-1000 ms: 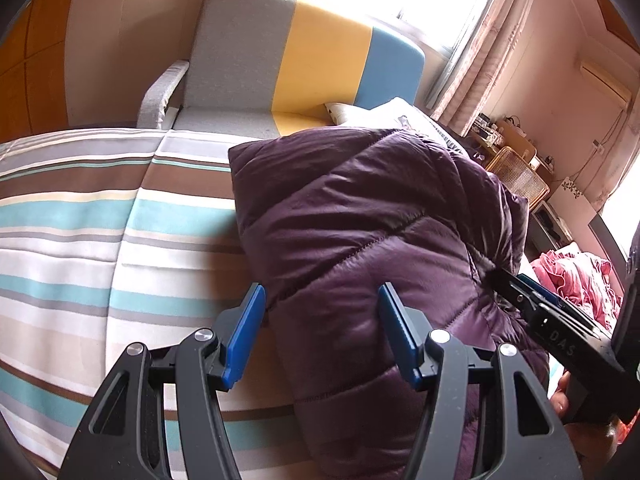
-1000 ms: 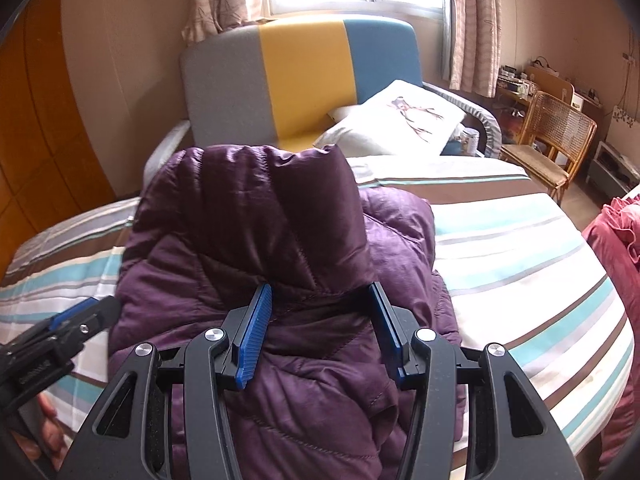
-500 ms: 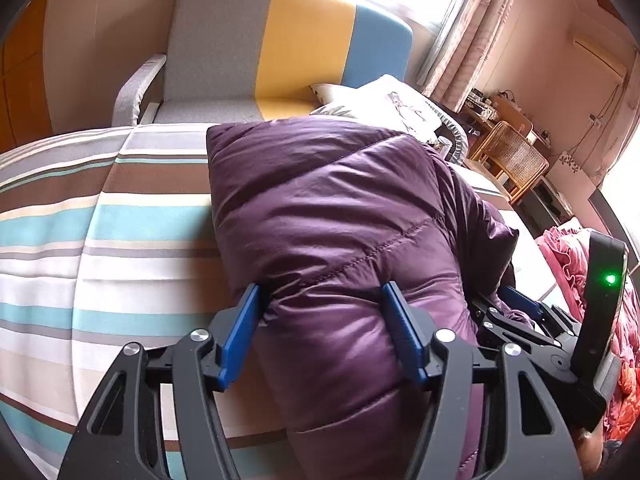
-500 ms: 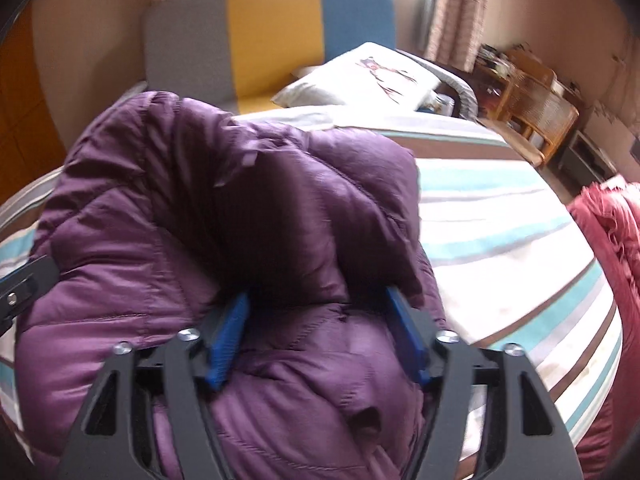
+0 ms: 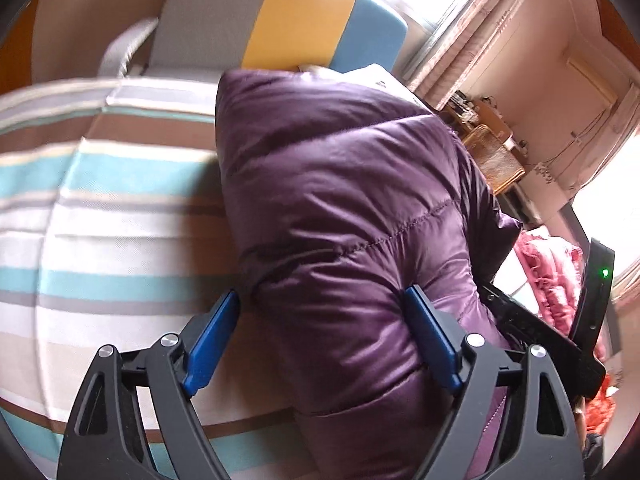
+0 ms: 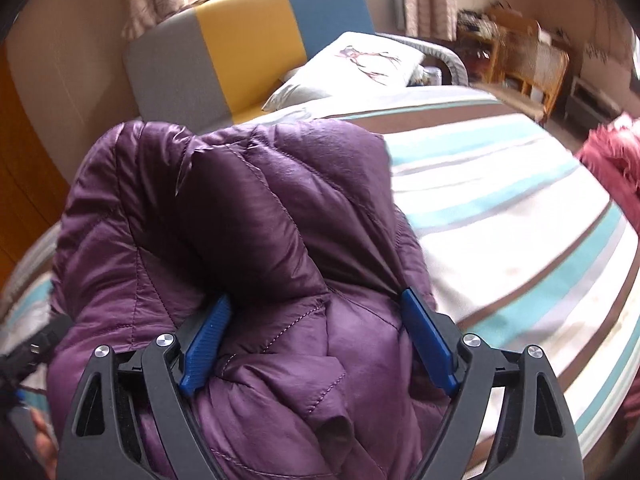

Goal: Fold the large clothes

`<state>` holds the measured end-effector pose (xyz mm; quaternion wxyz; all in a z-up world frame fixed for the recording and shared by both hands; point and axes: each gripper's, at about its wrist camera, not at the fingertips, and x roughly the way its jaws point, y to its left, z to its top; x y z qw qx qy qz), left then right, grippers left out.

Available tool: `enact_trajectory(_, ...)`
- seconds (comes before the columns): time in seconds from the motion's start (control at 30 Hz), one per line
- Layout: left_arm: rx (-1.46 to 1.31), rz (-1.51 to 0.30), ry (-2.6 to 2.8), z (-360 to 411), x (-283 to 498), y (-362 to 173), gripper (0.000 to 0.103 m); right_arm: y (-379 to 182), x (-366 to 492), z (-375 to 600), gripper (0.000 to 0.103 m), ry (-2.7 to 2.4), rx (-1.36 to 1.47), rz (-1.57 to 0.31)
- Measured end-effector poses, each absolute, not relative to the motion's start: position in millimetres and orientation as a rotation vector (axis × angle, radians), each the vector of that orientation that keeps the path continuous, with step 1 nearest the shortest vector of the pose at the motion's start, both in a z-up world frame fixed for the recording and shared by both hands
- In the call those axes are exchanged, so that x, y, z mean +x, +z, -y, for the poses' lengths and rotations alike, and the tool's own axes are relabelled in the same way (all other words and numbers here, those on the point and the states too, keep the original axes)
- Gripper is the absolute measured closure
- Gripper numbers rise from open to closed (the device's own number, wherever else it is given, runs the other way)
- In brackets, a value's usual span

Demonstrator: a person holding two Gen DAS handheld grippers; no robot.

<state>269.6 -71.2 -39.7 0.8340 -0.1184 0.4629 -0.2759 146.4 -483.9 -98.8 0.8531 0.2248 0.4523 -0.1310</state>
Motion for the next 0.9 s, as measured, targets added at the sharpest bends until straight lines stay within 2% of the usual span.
enact_trajectory(0.07, -0.305, -1.000, -0.633, 70.8, 274.3, -46.5, 0.026, -103.3, 140.5, 492.2, 0.011, -0.264, 0.513, -0.956)
enact_trajectory(0.13, -0.306, -0.987, -0.668, 76.0, 272.8, -48.5, 0.038, -109.7, 139.2, 495.7, 0.012, -0.244, 0.548, -0.966)
enact_trajectory(0.17, -0.313, -0.987, -0.677, 75.9, 273.4, -49.0, 0.041, -111.4, 139.0, 496.5, 0.019, -0.226, 0.572, -0.965)
enact_trajectory(0.2, -0.323, -0.988, -0.688, 75.0, 273.7, -49.0, 0.049, -113.2, 139.5, 497.0, 0.029, -0.191, 0.605, -0.963)
enact_trajectory(0.23, -0.338, -0.989, -0.709, 72.9, 274.3, -48.0, 0.055, -114.2, 138.3, 496.1, 0.032, -0.166, 0.629, -0.961)
enact_trajectory(0.3, -0.345, -0.986, -0.731, 69.2, 273.2, -45.8, 0.061, -112.1, 138.3, 492.0, 0.047, -0.134, 0.631, -0.958)
enact_trajectory(0.33, -0.342, -0.983, -0.739, 68.9, 271.5, -43.9, 0.064, -111.0, 138.2, 490.8, 0.051, -0.117, 0.636, -0.957)
enact_trajectory(0.4, -0.335, -0.976, -0.757, 65.5, 266.3, -39.5, 0.066, -107.2, 135.6, 486.6, 0.060, -0.095, 0.647, -0.953)
enact_trajectory(0.47, -0.336, -0.973, -0.761, 58.2, 263.3, -37.2, 0.066, -103.3, 131.4, 480.5, 0.063, -0.075, 0.661, -0.952)
enact_trajectory(0.9, -0.354, -0.883, -0.634, -55.1, 228.6, -3.9, 0.066, -60.7, 126.8, 361.8, 0.073, 0.169, 0.609, -0.932)
